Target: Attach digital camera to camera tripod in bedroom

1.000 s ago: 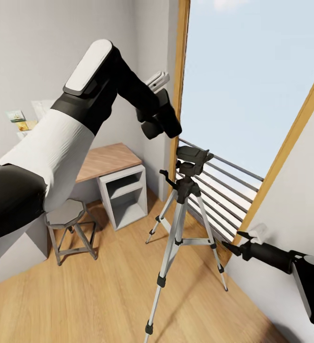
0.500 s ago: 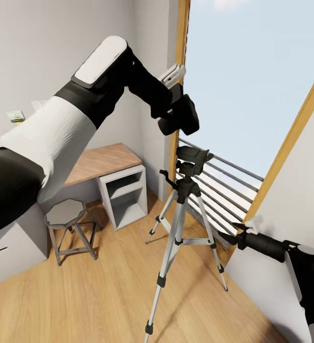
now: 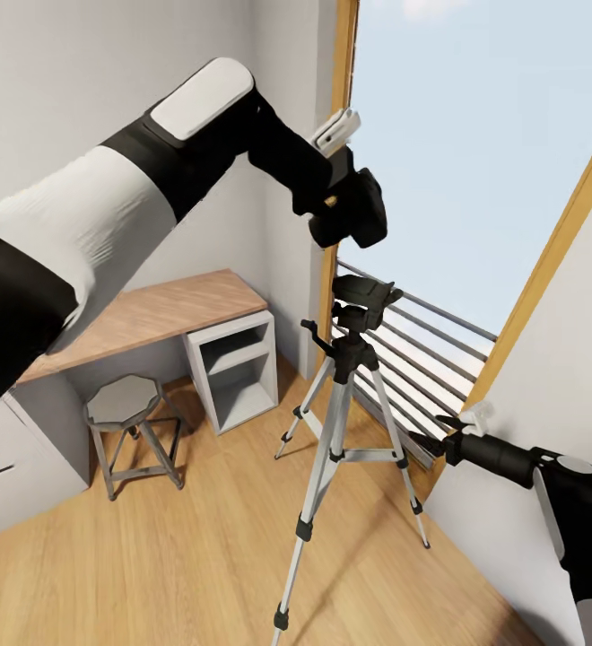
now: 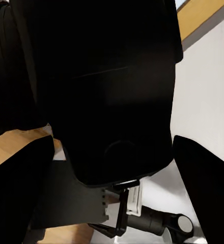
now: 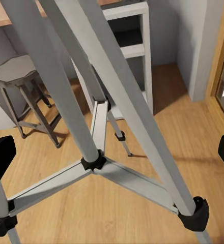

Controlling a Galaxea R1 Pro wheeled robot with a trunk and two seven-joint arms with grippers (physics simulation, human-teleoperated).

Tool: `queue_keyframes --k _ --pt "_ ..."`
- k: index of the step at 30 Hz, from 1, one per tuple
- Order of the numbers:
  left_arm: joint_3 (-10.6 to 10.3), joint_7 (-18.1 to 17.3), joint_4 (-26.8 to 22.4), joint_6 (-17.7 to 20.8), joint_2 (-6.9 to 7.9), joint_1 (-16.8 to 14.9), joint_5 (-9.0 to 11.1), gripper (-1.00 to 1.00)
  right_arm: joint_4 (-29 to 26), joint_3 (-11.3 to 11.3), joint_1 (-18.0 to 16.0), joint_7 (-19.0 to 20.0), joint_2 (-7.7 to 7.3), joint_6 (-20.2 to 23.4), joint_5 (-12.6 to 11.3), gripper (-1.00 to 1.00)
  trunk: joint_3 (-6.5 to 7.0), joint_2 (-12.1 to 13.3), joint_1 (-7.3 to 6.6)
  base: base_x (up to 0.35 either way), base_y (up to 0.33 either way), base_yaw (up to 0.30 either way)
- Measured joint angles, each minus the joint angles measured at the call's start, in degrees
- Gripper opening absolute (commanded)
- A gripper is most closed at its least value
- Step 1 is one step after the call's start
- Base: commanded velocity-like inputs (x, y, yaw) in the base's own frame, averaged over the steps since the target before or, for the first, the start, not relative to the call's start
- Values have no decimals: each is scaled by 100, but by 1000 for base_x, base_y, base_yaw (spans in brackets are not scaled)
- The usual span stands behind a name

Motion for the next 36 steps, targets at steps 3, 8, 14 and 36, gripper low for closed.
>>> queue_keyframes --k 3,8,14,36 --pt "-80 -192 184 0 37 -260 91 -100 6 6 -2 -28 2 -8 14 100 0 0 0 0 0 0" --pt "-221 -301 246 0 132 -422 217 -100 55 12 -9 -62 3 -13 23 100 0 0 0 0 0 0" --pt "-1093 -588 186 0 201 -480 587 -100 92 15 -116 -74 60 -2 20 100 0 1 0 0 0 0" --pt "-1971 -633 -284 0 359 -785 1465 -100 -94 -7 -101 -46 225 26 -6 100 23 0 0 0 0 10"
